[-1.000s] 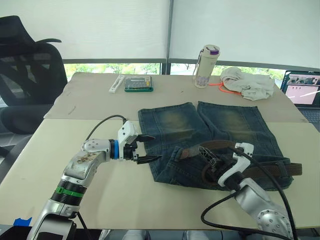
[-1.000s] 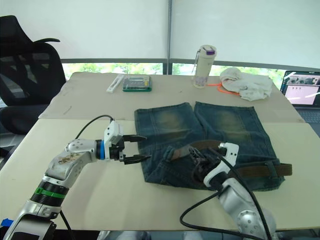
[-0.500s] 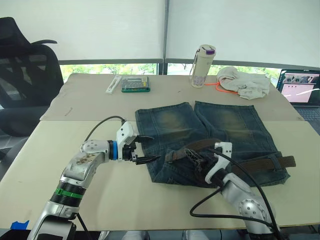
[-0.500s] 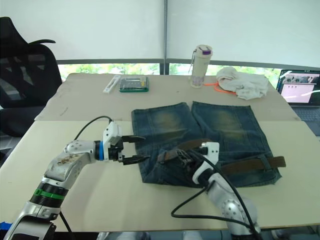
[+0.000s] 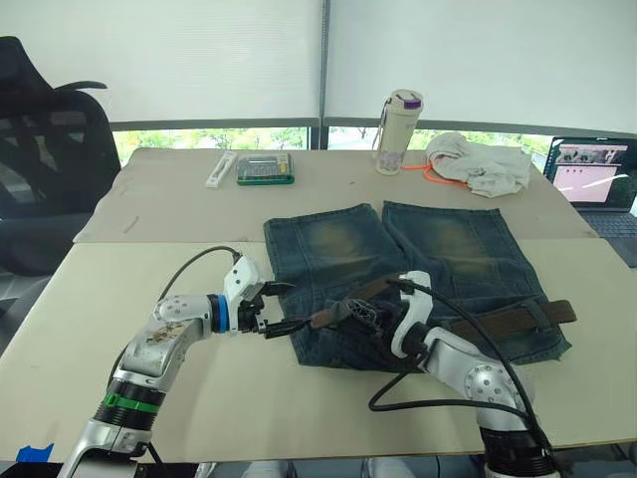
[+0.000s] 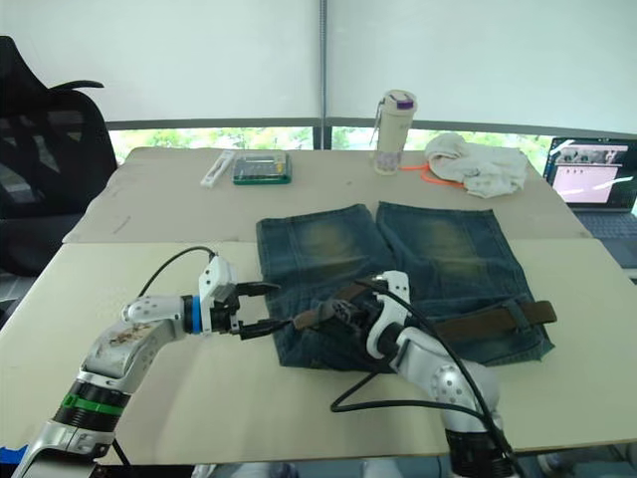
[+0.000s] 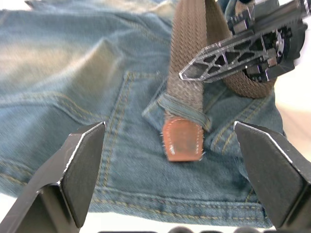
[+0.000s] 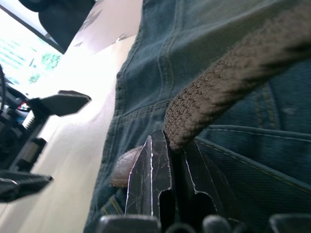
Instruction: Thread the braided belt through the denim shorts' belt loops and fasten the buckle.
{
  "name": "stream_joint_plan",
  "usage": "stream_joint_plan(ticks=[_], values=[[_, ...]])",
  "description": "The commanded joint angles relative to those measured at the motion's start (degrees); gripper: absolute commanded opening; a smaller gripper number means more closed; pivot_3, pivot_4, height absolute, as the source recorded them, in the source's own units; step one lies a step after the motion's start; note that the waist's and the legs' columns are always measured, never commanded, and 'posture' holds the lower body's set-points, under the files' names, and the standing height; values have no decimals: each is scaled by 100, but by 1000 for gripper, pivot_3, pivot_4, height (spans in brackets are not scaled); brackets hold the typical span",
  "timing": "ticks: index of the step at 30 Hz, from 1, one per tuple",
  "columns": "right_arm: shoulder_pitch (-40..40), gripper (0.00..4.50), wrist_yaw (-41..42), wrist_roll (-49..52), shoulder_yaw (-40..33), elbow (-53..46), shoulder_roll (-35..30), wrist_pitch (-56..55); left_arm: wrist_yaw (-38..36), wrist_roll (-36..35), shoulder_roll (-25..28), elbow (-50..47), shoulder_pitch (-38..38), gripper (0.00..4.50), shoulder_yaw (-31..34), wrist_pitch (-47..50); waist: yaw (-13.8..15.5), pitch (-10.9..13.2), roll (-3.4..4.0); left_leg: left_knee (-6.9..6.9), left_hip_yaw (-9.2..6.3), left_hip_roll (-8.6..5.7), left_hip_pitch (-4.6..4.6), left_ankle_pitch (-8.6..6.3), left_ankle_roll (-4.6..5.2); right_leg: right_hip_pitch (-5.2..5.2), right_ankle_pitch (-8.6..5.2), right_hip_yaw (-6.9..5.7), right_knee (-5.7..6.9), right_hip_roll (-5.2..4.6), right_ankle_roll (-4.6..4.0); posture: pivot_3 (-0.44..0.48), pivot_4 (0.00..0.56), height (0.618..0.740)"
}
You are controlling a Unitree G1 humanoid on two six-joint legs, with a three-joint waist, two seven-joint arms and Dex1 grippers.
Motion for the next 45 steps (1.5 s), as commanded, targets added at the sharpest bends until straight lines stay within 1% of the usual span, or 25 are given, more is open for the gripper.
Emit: stream_joint_plan(ticks=[1, 4, 8, 10, 12, 14, 18, 22, 24, 28, 31, 35, 40, 41, 42, 45], values=[[-256, 0, -134, 320, -199, 107, 392, 44, 179, -136, -102, -258, 53, 4486, 187, 111, 2, 0, 0, -7, 0, -1, -1, 3, -6, -1, 0, 0, 2, 0, 0, 0, 150, 737], [-342, 0, -390, 560, -511, 266, 807, -18, 453, -290, -300, -245, 63, 4486, 380, 295, 3, 0, 0, -21, -1, -2, 1, 6, -10, -4, 1, 0, 16, -1, -1, 0, 150, 737], [-422, 0, -585, 667, -841, 374, 1197, -264, 783, -474, -529, -232, 48, 4486, 640, 559, 7, 0, 0, -23, -1, -4, 0, 8, -13, -5, 1, -1, 16, -1, -1, 0, 150, 737], [-507, 0, -742, 999, -1202, 432, 1546, -506, 1060, -695, -721, -218, 24, 4486, 855, 811, 8, 0, 1, -24, -3, -4, 0, 8, -14, -6, 1, -1, 17, -1, -1, 0, 150, 737], [-549, 0, -790, 1186, -1383, 413, 1747, -672, 1224, -829, -826, -235, 28, 4486, 983, 998, 4, 1, 2, -24, -4, -4, 0, 9, -15, -8, 1, -1, 19, -1, -1, 0, 150, 737], [-527, 0, -556, 1195, -1293, 286, 1724, -769, 1369, -1086, -927, -277, 22, 4486, 1130, 1302, 7, 1, 2, -27, -3, -6, 0, 9, -15, -9, 1, -1, 21, -2, -1, 0, 150, 737], [-468, 0, -151, 1182, -1038, 67, 1640, -899, 1790, -2158, -1333, -385, -111, 4486, 1598, 2396, -3, 1, 2, -31, -4, -5, 0, 11, -19, -12, 0, -1, 22, -2, 0, 0, 150, 737], [-434, 0, 193, 951, -764, -3, 1467, -992, 2173, -3097, -1693, -409, -224, 4486, 1989, 3153, -1, 1, 2, -30, -5, -6, 0, 11, -19, -12, 0, -1, 25, -2, 0, 0, 150, 737], [-426, 0, 253, 925, -703, -12, 1453, -1050, 2263, -3269, -1757, -463, -213, 4486, 2032, 3279, -9, 1, 2, -30, -5, -7, 1, 12, -19, -11, 0, 0, 25, -2, 0, 0, 150, 737], [-399, 0, 339, 766, -578, 0, 1355, -1081, 2446, -3382, -1812, -522, -267, 4486, 2067, 3243, -9, 1, 2, -33, -4, -8, 3, 16, -26, -12, 0, 0, 27, 0, -1, 0, 150, 737], [-388, 0, 330, 727, -546, 21, 1354, -1128, 2513, -3433, -1814, -473, -366, 3657, 2113, 3177, -3, 1, 2, -33, -5, -9, 2, 16, -27, -12, 0, 0, 27, 0, -2, 0, 150, 737], [-389, 0, 342, 671, -537, 24, 1358, -1144, 2670, -3499, -1850, -379, -480, 2363, 2222, 3144, 0, 1, 2, -33, -4, -10, 2, 16, -28, -11, 0, 0, 25, -1, -2, 0, 150, 737], [-379, 0, 357, 596, -472, 5, 1309, -1132, 3021, -3669, -1914, -672, -556, 691, 2200, 3284, -1, 1, 2, -37, -5, -10, 3, 18, -31, -12, -1, 0, 25, 0, -3, 0, 150, 737], [-363, 0, 393, 550, -435, -10, 1254, -1116, 3092, -3691, -1923, -709, -571, 282, 2200, 3296, 2, 1, 2, -37, -5, -10, 3, 18, -31, -12, -1, 0, 25, 0, -3, 0, 150, 737], [-346, 0, 434, 513, -407, -23, 1206, -1113, 3142, -3712, -1928, -737, -579, 39, 2195, 3300, 4, 1, 2, -37, -5, -10, 2, 18, -31, -12, -1, 0, 25, -1, -3, 0, 150, 737], [-244, 1102, 910, 327, -112, -171, 794, -1026, 3215, -3732, -1885, -811, -577, 0, 2168, 3290, 4, 1, 2, -37, -5, -10, 2, 18, -31, -11, -1, 0, 22, -1, -3, 0, 150, 737]])
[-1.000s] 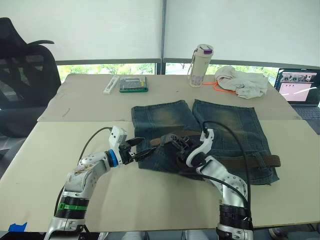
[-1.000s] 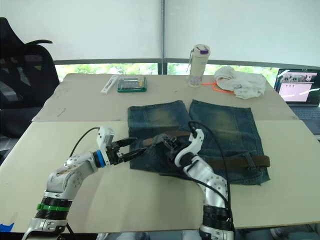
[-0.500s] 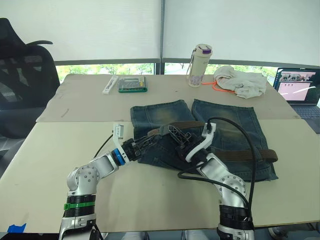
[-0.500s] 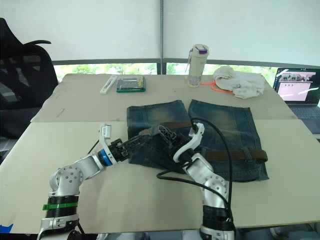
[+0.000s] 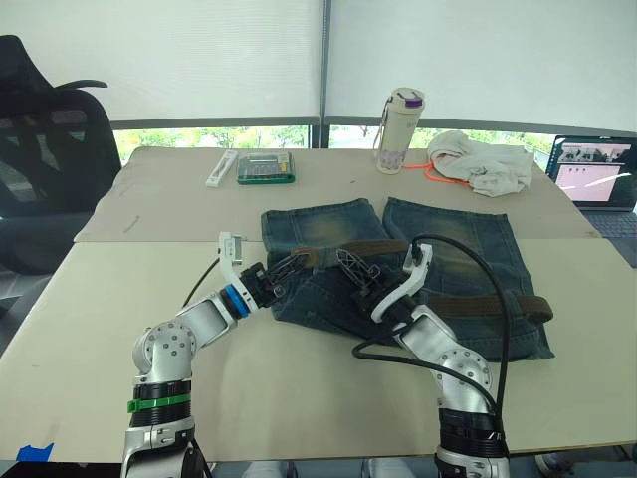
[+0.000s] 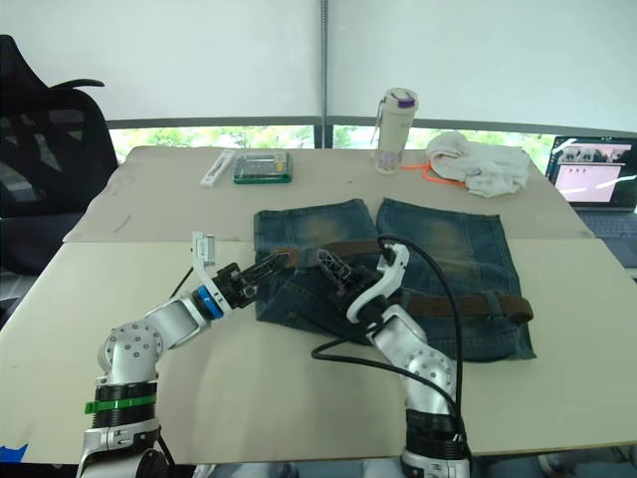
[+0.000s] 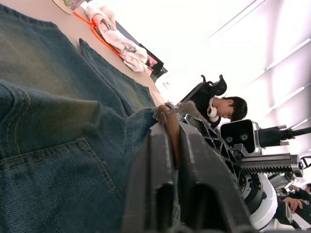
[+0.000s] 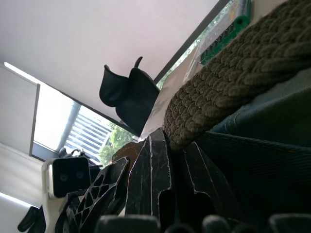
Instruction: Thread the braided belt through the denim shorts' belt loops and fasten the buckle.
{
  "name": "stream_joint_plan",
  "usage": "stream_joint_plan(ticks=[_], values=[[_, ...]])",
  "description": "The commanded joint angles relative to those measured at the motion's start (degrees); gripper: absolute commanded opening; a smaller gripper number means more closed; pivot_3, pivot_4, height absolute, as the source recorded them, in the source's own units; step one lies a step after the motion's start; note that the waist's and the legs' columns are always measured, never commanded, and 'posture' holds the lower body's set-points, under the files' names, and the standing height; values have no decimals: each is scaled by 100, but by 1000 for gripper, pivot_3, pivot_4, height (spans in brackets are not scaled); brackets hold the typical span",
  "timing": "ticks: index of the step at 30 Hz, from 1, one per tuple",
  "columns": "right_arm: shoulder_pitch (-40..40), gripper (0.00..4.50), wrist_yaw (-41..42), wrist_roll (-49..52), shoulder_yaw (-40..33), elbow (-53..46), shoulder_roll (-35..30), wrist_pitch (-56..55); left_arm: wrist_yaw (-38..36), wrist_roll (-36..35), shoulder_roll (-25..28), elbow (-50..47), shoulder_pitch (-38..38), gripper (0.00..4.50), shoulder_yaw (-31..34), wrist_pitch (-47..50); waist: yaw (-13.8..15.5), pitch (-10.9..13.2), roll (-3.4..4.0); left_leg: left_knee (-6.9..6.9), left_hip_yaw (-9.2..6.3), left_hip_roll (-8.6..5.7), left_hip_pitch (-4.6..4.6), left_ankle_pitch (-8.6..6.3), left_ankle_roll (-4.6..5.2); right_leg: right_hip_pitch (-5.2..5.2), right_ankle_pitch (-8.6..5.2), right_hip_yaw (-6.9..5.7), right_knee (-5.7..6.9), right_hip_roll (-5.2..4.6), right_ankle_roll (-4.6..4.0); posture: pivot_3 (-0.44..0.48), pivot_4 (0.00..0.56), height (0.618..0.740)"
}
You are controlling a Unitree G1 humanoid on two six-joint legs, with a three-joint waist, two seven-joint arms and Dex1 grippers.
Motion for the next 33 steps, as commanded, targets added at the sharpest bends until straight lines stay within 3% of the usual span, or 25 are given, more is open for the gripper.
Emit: stream_joint_plan(ticks=[1, 5, 7, 11, 14, 26, 33], values=[[142, 1444, 679, -268, 531, -490, -502, 111, 19, -146, 55, -354, -183, 0, 6, -72, -1, 0, 0, 0, 0, 0, 0, 0, 0, 0, 0, 0, -1, 0, 0, 0, 150, 737], [343, 2808, 898, -112, 364, -827, -1058, 162, -179, 89, 444, -273, -159, 0, -5, -177, -1, 0, 0, -5, 1, -1, 2, 1, -1, 1, 0, 0, -5, 0, -1, 0, 150, 737], [591, 3449, 1525, 432, 59, -1252, -1821, 529, -582, 573, 1046, -143, 6, 0, -222, -316, 0, 0, 0, -9, 1, -2, 3, 1, -2, 1, -1, 0, -7, 2, -2, 0, 150, 737], [988, 3449, 2302, 1098, -552, -1705, -2993, 728, -1444, 1413, 2092, 375, 266, 0, -537, -881, 4, 0, 0, -29, 5, -2, 11, 0, 0, 9, -3, -2, -40, 2, -5, 0, 150, 737], [1128, 3449, 2532, 1392, -920, -1681, -3395, 700, -1852, 1878, 2468, 909, 241, 0, -620, -1352, 22, 1, -2, -33, 8, 0, 15, -14, 24, 7, -8, -3, -52, 4, -15, 0, 150, 737], [1352, 3449, 2835, 123, -1317, -909, -3823, -196, -3127, 2983, 3109, 2459, -65, 0, -649, -2878, 137, 2, -4, -27, 8, 2, 13, -14, 24, 8, -9, -5, -48, -2, -16, 0, 150, 737], [1442, 3449, 3103, -340, -1182, -833, -3902, -419, -3107, 3426, 3289, 3406, -517, 0, -407, -3815, 147, 3, -5, -26, 7, 3, 11, -16, 27, 6, -9, -7, -45, -2, -16, 0, 150, 737]])
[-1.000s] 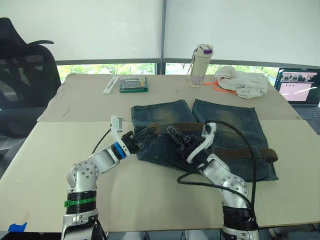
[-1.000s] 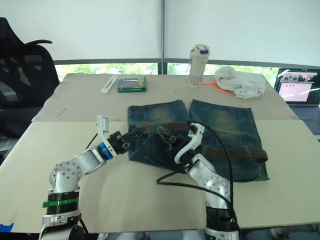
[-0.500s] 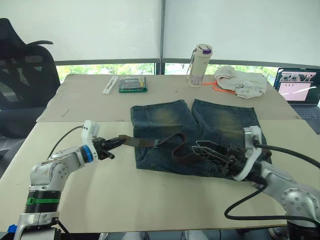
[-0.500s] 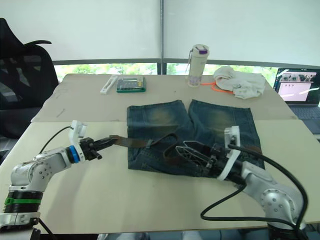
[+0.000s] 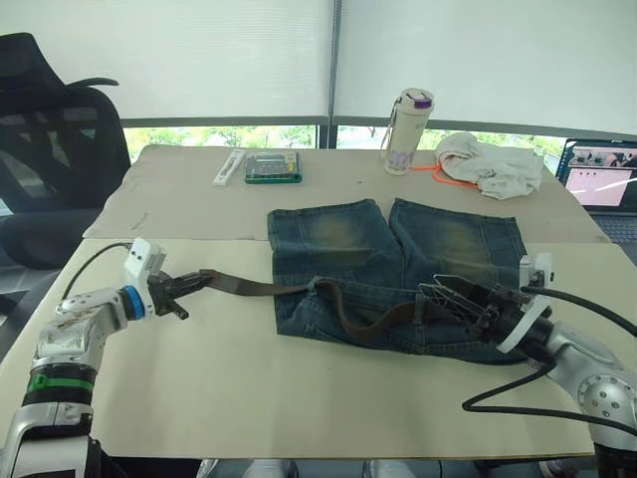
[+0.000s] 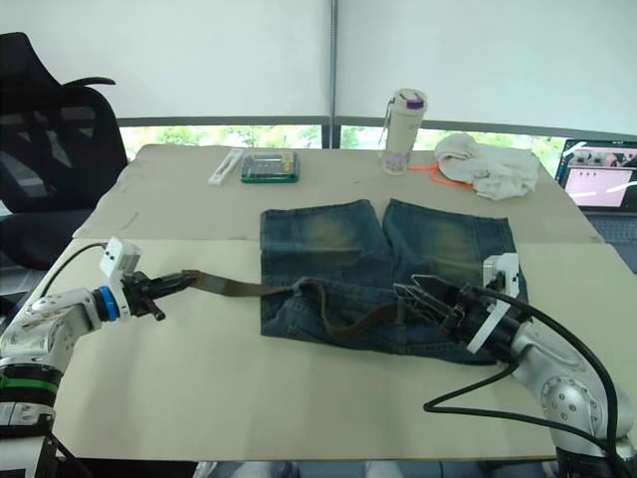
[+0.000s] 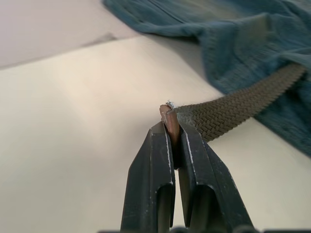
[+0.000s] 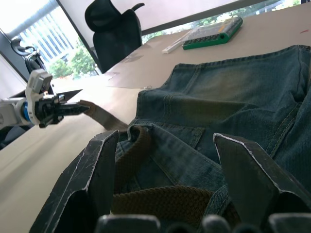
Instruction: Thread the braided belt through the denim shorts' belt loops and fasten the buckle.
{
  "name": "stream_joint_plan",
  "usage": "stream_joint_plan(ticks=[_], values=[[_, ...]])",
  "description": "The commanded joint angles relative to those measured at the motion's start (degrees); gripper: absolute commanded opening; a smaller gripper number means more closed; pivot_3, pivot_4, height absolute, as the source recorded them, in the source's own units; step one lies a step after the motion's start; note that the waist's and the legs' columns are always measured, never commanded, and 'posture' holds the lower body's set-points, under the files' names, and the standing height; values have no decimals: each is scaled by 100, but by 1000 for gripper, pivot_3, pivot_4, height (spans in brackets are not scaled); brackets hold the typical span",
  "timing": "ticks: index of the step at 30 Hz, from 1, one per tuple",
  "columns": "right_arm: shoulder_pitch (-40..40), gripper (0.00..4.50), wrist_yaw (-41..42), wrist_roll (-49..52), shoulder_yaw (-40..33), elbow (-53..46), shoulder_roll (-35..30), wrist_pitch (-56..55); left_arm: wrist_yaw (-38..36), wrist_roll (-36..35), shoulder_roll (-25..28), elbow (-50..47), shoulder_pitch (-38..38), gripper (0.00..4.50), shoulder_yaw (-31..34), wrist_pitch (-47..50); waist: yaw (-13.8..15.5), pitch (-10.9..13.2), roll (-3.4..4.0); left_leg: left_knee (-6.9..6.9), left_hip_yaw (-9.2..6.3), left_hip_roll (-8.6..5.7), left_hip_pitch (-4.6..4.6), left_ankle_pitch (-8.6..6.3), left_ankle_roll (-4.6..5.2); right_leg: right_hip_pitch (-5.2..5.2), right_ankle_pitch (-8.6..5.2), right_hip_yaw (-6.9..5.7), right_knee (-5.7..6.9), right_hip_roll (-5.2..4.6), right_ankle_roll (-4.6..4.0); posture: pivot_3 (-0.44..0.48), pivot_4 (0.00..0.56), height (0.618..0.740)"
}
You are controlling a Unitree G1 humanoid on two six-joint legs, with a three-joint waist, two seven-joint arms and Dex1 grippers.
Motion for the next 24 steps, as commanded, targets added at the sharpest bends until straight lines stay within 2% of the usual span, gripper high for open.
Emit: stream_joint_plan(ticks=[1, 9, 19, 24], values=[[50, 3449, 174, -177, -25, -131, -86, -183, 1, 82, 122, 245, -302, 0, 317, -419, 0, 1, -1, 1, 0, 1, -1, 0, 0, 0, 0, 0, 0, 0, 0, 0, 150, 737], [102, 3449, 358, -500, 18, -112, -64, -267, 18, 293, 159, 636, -430, 0, 424, -795, -12, 1, -1, 2, 1, 1, 0, 1, -3, 0, 0, -3, 6, -1, 1, 0, 150, 737], [115, 3449, 407, -601, 68, -116, -7, -303, 687, 650, 180, 1534, -889, 0, 693, -1631, -4, 3, -6, 5, 0, 0, -1, 1, -2, 2, 1, -4, 8, -2, 1, 0, 150, 737], [103, 3449, 394, -551, 39, -142, -14, -250, 527, 602, 159, 1587, -896, 0, 781, -1876, -9, 3, -6, 5, 1, 1, -1, 5, -9, 2, 1, -5, 16, -1, 1, 0, 150, 737]])
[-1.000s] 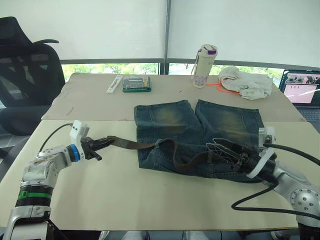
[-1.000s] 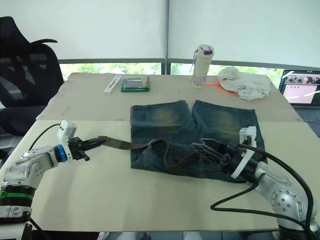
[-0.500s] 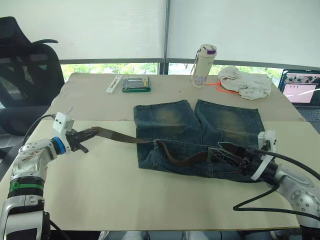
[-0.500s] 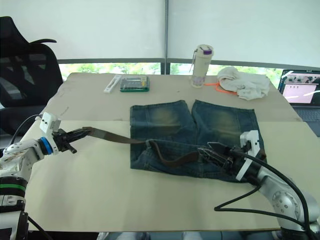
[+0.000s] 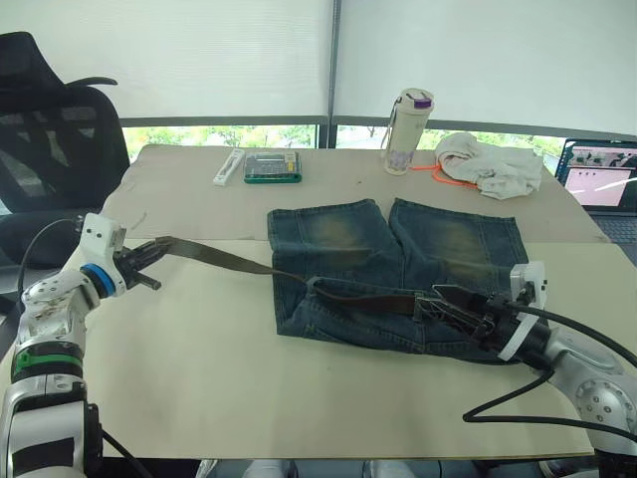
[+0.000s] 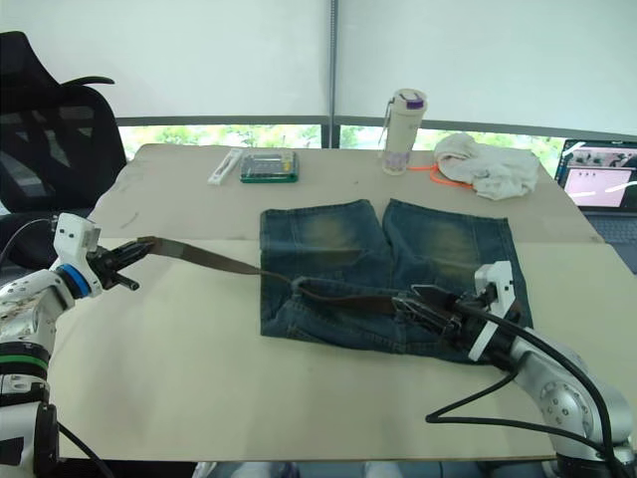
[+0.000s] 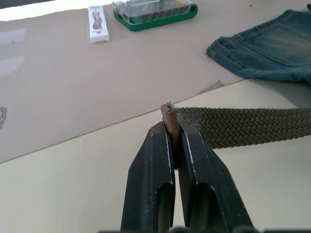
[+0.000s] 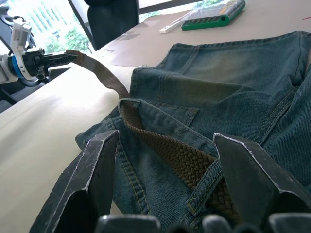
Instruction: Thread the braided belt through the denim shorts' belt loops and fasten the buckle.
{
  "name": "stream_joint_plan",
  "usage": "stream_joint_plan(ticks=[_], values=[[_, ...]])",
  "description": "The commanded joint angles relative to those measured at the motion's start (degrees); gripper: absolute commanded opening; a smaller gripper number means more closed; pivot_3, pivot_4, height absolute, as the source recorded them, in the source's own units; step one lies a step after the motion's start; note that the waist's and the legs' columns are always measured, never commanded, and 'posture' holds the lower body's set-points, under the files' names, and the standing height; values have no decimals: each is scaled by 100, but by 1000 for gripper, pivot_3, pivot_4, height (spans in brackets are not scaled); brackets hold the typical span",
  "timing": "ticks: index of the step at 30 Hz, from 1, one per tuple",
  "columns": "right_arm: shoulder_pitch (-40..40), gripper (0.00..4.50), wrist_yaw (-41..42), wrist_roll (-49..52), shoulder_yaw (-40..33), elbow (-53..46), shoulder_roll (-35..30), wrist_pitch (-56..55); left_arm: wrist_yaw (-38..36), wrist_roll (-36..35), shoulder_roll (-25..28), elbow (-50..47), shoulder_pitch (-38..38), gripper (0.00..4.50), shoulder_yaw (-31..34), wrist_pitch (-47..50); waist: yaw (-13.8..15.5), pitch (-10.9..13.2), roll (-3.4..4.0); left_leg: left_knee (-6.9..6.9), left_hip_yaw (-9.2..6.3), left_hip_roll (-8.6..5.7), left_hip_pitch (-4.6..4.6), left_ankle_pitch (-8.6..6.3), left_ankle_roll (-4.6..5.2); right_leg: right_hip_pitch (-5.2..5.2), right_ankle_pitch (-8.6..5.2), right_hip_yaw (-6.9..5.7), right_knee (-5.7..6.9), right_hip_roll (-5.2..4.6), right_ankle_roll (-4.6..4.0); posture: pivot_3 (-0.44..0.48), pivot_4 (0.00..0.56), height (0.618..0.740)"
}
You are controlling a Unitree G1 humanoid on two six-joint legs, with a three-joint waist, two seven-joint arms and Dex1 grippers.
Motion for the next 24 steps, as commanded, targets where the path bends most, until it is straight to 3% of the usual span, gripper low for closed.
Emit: stream_joint_plan(ticks=[1, 9, 13, 19, 24], values=[[-32, 3449, 32, 102, -123, -148, -5, -70, -65, -52, 98, -53, -68, 0, 201, -273, -1, 0, 0, 0, 0, 0, 0, 0, 0, 0, 0, 0, 0, 0, 0, 0, 150, 737], [-148, 3449, 29, 174, 25, -296, -88, 95, -564, -217, 225, -230, 159, 0, 410, -538, -5, 0, 0, 0, 0, 1, 0, 2, -3, 0, 0, -1, 0, 0, 0, 0, 150, 737], [-397, 3449, -64, 82, 230, -235, -14, 112, -600, 124, 455, -117, 323, 0, 263, -922, -24, 0, -1, 0, 0, 2, 1, 1, -2, -2, 0, -2, -1, 0, 0, 0, 150, 737], [-604, 3449, -70, -194, 364, 23, -20, -31, -269, 861, 734, 173, 575, 0, -73, -1725, -20, 0, -1, -1, 3, 2, 0, 0, 0, -1, 0, -2, 0, 0, 0, 0, 150, 737], [-681, 3449, -73, -241, 398, 38, 17, 10, 153, 1164, 673, 330, 604, 0, -144, -2454, -2, 1, -2, 0, 2, 2, -1, -2, 3, -2, 0, -3, -1, -2, 0, 0, 150, 737]])
